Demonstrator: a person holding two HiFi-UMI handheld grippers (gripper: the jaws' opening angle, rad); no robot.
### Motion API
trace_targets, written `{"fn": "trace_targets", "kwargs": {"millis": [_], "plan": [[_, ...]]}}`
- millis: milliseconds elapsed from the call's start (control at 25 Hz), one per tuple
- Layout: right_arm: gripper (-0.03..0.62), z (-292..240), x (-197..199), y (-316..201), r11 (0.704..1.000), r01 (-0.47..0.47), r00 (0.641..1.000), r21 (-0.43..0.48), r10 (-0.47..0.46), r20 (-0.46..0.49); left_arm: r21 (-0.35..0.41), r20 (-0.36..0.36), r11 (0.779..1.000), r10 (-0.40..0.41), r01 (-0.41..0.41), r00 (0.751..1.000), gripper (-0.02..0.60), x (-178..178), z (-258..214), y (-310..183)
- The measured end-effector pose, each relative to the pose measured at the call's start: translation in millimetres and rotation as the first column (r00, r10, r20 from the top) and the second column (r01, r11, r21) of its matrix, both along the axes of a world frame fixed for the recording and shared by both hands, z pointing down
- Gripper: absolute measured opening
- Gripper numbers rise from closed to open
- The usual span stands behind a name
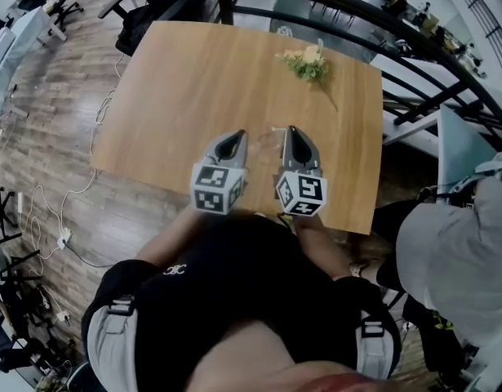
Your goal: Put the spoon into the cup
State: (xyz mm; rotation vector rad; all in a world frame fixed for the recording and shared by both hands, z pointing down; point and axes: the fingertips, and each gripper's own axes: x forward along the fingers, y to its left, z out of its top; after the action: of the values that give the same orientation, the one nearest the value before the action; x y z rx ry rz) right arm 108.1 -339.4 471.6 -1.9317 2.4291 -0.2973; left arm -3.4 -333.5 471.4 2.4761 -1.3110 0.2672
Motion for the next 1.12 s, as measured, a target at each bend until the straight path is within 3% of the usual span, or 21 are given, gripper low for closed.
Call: {"fn": "trace_targets", "kwargs": {"millis": [600,1120], "plan": [[0.009,69.6,7.7,-28.9,0.985,-0.048,0.997,-0.167,0.058,0.054,-0.013,-0.008,1.000,0.001,-0.001,1.000,0.011,-14.9,6.5,-22.2],[0.009,129.8,1.1,-29.6,0.950,-0.040,0.997,-0.310,0.059,0.053,-0.054,-0.003,0.998,-0.039,0.038,0.999,0.011,-29.4,18.1,-20.1]]}}
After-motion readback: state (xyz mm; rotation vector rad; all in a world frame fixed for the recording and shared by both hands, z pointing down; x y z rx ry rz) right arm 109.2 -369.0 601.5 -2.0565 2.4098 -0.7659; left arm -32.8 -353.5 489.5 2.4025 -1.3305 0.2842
